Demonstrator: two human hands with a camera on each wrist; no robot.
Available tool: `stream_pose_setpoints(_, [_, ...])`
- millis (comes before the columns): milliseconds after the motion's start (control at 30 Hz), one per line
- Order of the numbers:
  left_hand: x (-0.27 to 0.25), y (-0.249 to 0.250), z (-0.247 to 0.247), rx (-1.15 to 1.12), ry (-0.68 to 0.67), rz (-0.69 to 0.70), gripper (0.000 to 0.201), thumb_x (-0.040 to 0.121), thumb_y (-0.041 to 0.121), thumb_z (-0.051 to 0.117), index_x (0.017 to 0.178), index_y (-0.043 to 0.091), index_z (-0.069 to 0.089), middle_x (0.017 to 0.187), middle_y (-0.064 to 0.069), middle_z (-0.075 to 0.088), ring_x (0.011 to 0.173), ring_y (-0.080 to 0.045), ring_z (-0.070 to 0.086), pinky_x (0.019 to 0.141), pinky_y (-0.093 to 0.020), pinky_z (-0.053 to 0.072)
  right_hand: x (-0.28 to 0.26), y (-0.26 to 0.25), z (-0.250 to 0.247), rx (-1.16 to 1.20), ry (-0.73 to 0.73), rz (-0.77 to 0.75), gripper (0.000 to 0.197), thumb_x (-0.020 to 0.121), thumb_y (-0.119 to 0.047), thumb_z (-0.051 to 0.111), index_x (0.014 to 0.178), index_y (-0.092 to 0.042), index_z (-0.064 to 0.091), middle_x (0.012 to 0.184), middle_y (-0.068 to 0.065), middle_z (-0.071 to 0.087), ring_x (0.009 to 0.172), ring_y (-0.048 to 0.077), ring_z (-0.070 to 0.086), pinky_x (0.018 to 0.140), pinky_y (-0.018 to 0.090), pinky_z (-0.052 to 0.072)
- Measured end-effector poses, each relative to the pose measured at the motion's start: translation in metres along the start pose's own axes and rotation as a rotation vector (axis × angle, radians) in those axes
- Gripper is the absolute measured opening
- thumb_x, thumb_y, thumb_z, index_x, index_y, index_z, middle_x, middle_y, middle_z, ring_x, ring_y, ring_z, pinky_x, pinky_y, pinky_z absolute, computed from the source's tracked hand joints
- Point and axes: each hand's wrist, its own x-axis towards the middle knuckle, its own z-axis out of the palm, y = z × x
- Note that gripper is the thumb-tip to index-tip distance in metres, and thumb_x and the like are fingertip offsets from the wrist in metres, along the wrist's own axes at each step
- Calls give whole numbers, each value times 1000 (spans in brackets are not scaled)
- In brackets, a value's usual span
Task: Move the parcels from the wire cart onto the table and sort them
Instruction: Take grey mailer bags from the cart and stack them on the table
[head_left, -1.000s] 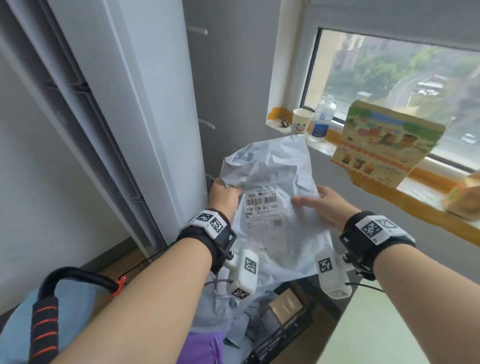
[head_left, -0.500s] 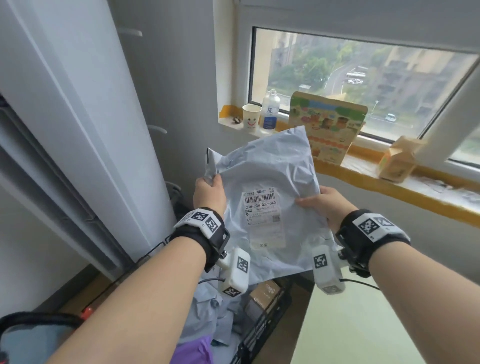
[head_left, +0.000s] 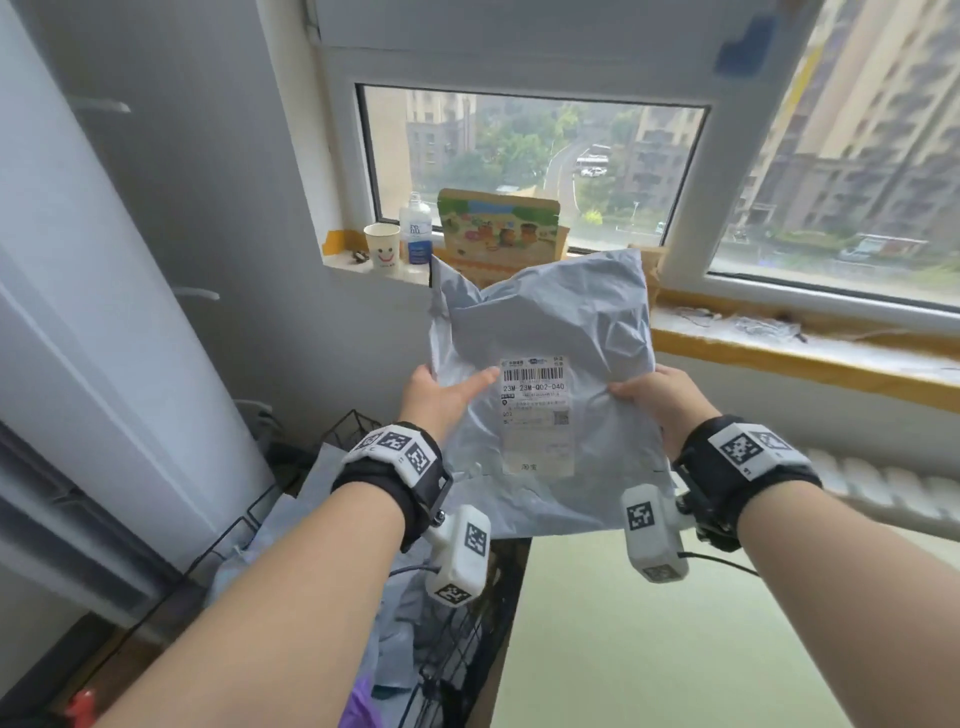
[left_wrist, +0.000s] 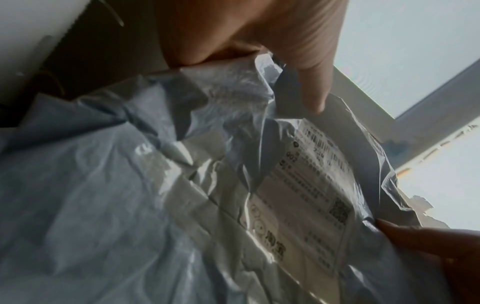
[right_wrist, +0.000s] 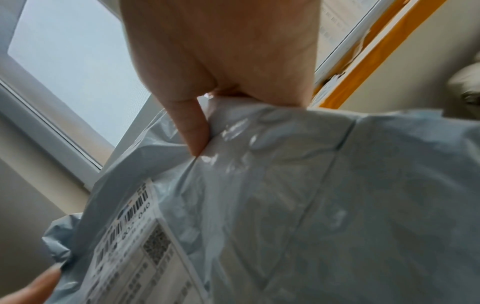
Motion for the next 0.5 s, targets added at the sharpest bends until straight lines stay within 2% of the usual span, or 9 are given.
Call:
stream_pose_setpoints(100, [-25,1,39,4,-33,23,70,72,33,81,128,4,51,122,-10,61,107,-24,60,95,-35,48,-13,18,-48,28,41,10,16,82,4,63,95,-5,65,100,21,68,97,40,65,92,53,51])
stream_pose_setpoints(233, [-76,0,101,-43,-94,70,34,77,19,78,103,5,63,97,-10,68,83,-22,63,75,-29,50,-41,51,-124,40,107,17,15,81,6,63,86,-8,65,93,18,68,94,39,66,92,51,52])
stream_pose_setpoints(300, [-105,-2,135,-35,-117,79,19,75,18,79,85,11,64,88,-10,68,79,-22,64,75,-33,52,-59,66,-164,54,135,13,15,82,7,62,91,-4,65,85,14,66,85,34,64,90,47,52])
stream_pose_setpoints(367, [-133,-4,169,-29,-136,79,20,71,20,81,73,17,62,82,-7,68,77,-22,65,78,-36,54,-76,82,-204,59,171,14,20,83,8,62,101,-1,64,84,13,65,82,31,62,89,46,52])
stream_pose_setpoints(433, [-160,-2,200,-26,-175,86,22,66,26,83,74,17,64,81,-6,70,77,-24,67,80,-38,55,-91,96,-245,72,201,13,22,82,7,63,102,0,64,89,16,66,87,34,63,91,48,52])
stream_pose_setpoints(500, [-188,3,230,-15,-218,91,25,69,26,82,83,12,67,87,-10,72,80,-25,69,80,-39,56,-106,107,-285,88,226,20,18,82,8,62,97,-2,63,91,18,66,87,35,64,90,49,52])
